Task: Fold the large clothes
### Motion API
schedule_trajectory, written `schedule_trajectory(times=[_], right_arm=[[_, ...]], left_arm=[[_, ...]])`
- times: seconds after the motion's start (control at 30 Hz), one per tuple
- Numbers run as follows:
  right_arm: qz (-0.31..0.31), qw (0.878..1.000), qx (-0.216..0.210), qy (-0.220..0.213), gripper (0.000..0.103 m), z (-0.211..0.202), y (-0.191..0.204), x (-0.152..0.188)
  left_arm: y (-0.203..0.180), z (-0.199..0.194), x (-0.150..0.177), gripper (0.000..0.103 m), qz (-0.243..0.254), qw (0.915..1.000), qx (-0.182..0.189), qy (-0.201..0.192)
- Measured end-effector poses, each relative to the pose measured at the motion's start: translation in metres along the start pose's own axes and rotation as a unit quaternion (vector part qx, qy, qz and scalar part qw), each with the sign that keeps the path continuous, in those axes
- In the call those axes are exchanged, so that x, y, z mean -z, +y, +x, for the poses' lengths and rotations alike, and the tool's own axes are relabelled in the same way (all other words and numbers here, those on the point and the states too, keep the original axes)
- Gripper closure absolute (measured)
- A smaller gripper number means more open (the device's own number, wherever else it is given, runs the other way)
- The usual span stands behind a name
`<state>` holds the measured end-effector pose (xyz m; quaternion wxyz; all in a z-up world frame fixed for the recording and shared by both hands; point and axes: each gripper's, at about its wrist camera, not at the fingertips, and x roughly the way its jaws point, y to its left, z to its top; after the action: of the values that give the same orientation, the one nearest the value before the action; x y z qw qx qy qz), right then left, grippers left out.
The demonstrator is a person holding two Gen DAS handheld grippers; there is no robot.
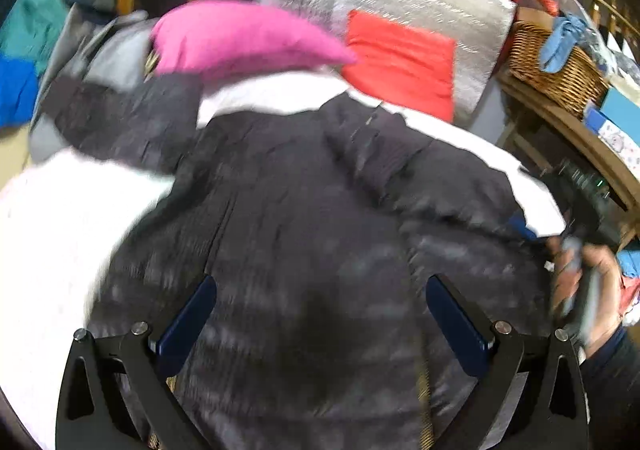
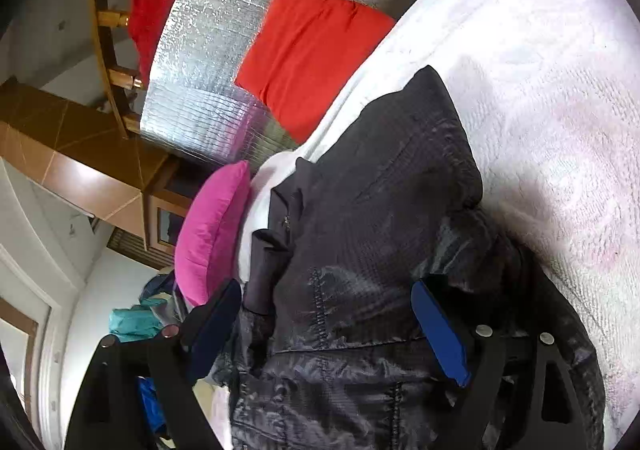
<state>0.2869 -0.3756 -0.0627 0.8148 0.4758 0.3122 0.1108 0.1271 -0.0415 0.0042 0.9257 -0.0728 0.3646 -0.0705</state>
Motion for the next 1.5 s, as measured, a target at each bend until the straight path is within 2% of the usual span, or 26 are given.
schedule_trajectory(times=[0.13,0.2,0.27,0.33,0.47,0.5,0.53,0.57,0.63,0.67,0.7,0.73,0.77,0.87,0.97,1.1,1.23,1.33,1.4,1.5], right_arm=[[-0.024,1.0,-0.002,-0.013,0.014,0.002,0.0,0.008],[-0.043,0.999,-0.001,-0.018,0.014,0.0,-0.002,0.01],[-0.066,0.998,0.003,-0.022,0.014,0.0,0.0,0.015],[-0.073,0.997,0.003,-0.027,0.014,0.0,0.001,0.017],[-0.08,0.996,0.002,-0.03,0.014,-0.001,-0.001,0.019],[-0.083,0.996,0.003,-0.03,0.014,-0.001,-0.002,0.019],[-0.085,0.996,0.003,-0.031,0.014,-0.001,-0.001,0.019],[-0.086,0.996,0.002,-0.03,0.014,-0.002,-0.001,0.02],[-0.087,0.996,0.002,-0.029,0.014,-0.002,-0.001,0.02],[-0.087,0.996,0.002,-0.029,0.014,-0.001,-0.001,0.02],[-0.089,0.996,0.002,-0.03,0.014,-0.001,-0.001,0.02],[-0.091,0.995,0.005,-0.03,0.014,-0.001,0.0,0.02],[-0.093,0.995,0.006,-0.03,0.014,-0.001,0.0,0.021],[-0.096,0.995,0.011,-0.03,0.014,-0.001,0.001,0.022],[-0.098,0.995,0.016,-0.028,0.014,0.0,0.002,0.022],[-0.076,0.997,0.01,-0.016,0.014,-0.003,0.001,0.017],[-0.018,1.0,-0.017,-0.006,0.014,-0.028,-0.002,0.009],[-0.003,0.999,-0.026,-0.023,0.014,-0.057,-0.007,0.005],[-0.001,0.999,-0.021,-0.033,0.014,-0.071,-0.01,0.002],[-0.003,1.0,0.001,-0.031,0.014,-0.081,-0.018,0.002]], left_arm=[[-0.039,0.023,-0.054,0.0,0.055,0.9984,-0.006,0.012],[-0.061,0.051,-0.076,0.0,0.094,0.9948,-0.034,0.019],[-0.08,0.085,-0.091,0.0,0.128,0.989,-0.061,0.041],[-0.096,0.123,-0.097,0.0,0.166,0.9795,-0.084,0.078],[-0.11,0.167,-0.1,0.002,0.201,0.9664,-0.119,0.108],[-0.108,0.173,-0.101,0.013,0.205,0.9636,-0.129,0.112],[-0.105,0.179,-0.101,0.038,0.207,0.9607,-0.14,0.12],[-0.096,0.184,-0.103,0.048,0.196,0.9626,-0.135,0.13],[-0.067,0.176,-0.108,0.068,0.124,0.9779,-0.113,0.125],[-0.05,0.167,-0.109,0.071,0.087,0.9838,-0.111,0.111],[-0.031,0.156,-0.108,0.072,0.042,0.9906,-0.093,0.092],[-0.013,0.147,-0.104,0.072,0.005,0.9943,-0.07,0.08],[-0.001,0.142,-0.101,0.072,-0.019,0.995,-0.064,0.075],[0.04,0.143,-0.085,0.074,-0.085,0.9901,-0.062,0.093],[0.068,0.152,-0.071,0.073,-0.141,0.9821,-0.02,0.123],[0.086,0.151,-0.068,0.061,-0.195,0.9724,0.019,0.126],[0.091,0.152,-0.075,0.05,-0.212,0.9687,0.026,0.128],[0.092,0.147,-0.078,0.045,-0.229,0.9654,0.037,0.12],[0.093,0.14,-0.077,0.04,-0.238,0.9634,0.061,0.106],[0.096,0.121,-0.071,0.031,-0.241,0.9646,0.069,0.083]])
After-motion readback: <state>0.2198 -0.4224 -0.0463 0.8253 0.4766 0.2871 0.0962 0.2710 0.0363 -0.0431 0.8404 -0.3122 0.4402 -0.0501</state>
